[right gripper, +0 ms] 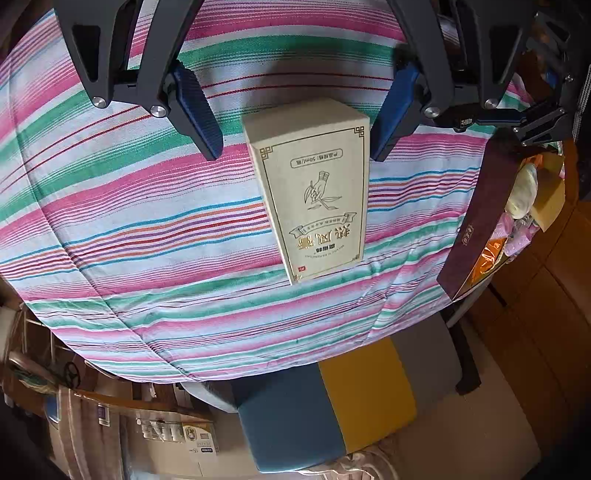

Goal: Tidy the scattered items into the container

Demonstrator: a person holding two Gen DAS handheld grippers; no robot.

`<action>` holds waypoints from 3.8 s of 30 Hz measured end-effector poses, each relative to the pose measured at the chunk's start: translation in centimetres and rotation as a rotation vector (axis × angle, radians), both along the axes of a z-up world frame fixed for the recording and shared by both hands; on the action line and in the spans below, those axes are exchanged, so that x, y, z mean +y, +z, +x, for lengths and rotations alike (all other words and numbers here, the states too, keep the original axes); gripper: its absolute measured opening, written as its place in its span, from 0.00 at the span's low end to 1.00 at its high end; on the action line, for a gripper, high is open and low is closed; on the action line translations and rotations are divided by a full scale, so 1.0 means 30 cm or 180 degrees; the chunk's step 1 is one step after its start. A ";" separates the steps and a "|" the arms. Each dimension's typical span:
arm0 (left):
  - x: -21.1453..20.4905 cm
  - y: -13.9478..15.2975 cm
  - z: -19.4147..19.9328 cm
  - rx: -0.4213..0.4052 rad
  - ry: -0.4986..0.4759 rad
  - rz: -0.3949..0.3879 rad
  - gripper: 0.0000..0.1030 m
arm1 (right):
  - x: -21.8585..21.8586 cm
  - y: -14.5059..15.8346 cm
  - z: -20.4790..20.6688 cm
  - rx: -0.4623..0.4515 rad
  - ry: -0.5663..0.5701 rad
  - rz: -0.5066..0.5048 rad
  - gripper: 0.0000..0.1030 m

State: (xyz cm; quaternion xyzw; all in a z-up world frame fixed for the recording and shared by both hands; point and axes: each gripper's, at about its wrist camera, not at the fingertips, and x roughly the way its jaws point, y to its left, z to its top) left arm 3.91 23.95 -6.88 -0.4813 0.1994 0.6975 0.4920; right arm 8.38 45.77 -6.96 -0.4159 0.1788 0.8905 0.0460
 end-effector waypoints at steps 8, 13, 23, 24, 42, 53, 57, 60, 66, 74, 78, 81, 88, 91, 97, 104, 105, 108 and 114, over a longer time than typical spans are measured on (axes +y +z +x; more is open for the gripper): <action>0.079 -0.031 -0.010 0.0007 -0.0067 -0.0052 0.74 | 0.005 0.016 -0.021 0.0054 -0.0015 0.0120 0.85; 0.089 -0.035 -0.021 0.0016 -0.0054 -0.0065 0.74 | 0.001 0.008 -0.037 0.0030 -0.0043 0.0240 0.85; 0.095 -0.040 -0.014 0.0056 0.0103 -0.0122 0.74 | -0.018 -0.029 -0.086 -0.0157 0.0058 0.0361 0.69; 0.095 -0.039 -0.010 0.0082 0.0103 -0.0131 0.73 | -0.021 -0.032 -0.089 -0.0172 0.0071 0.0383 0.58; -0.086 0.006 0.023 0.0114 0.0518 0.0321 0.68 | -0.131 0.011 -0.040 -0.0130 0.0215 0.0515 0.53; -0.302 0.234 -0.096 0.0565 0.1175 0.0739 0.68 | -0.335 0.171 -0.157 0.0203 0.0712 0.0429 0.53; -0.433 0.317 -0.207 0.0811 0.1582 0.0776 0.68 | -0.457 0.226 -0.261 0.0321 0.0980 0.0322 0.53; -0.533 0.348 -0.312 0.0892 0.1915 0.0748 0.68 | -0.570 0.252 -0.346 0.0375 0.1196 0.0249 0.53; -0.689 0.343 -0.504 0.0871 0.2422 0.0612 0.68 | -0.775 0.257 -0.530 0.0343 0.1458 0.0105 0.53; -0.784 0.269 -0.651 0.0666 0.2723 0.0558 0.65 | -0.950 0.199 -0.700 0.0131 0.1609 0.0080 0.54; -0.794 0.256 -0.657 0.0655 0.2737 0.0574 0.65 | -0.974 0.190 -0.716 0.0095 0.1650 0.0086 0.58; -0.821 0.258 -0.644 0.0661 0.2826 0.0625 0.66 | -0.957 0.186 -0.703 0.0110 0.1636 0.0054 0.68; -0.851 0.270 -0.537 0.0811 0.2889 0.0629 0.71 | -0.919 0.208 -0.638 0.0215 0.1553 0.0031 0.70; -0.843 0.275 -0.478 0.0876 0.2894 0.0617 0.71 | -0.910 0.210 -0.593 0.0236 0.1531 0.0020 0.71; -0.821 0.271 -0.383 0.0944 0.2979 0.0553 0.73 | -0.913 0.208 -0.514 0.0222 0.1456 0.0174 0.74; -0.814 0.288 -0.278 0.1183 0.3215 0.0431 0.79 | -0.926 0.232 -0.418 0.0333 0.1358 0.0582 0.78; -0.814 0.292 -0.263 0.1220 0.3249 0.0407 0.79 | -0.929 0.239 -0.400 0.0373 0.1342 0.0610 0.81; -0.812 0.302 -0.222 0.1315 0.3313 0.0301 0.79 | -0.939 0.255 -0.345 0.0474 0.1239 0.0652 1.00; -0.806 0.299 -0.177 0.1279 0.3402 -0.0048 0.79 | -0.981 0.241 -0.276 0.0381 0.1159 0.0720 1.00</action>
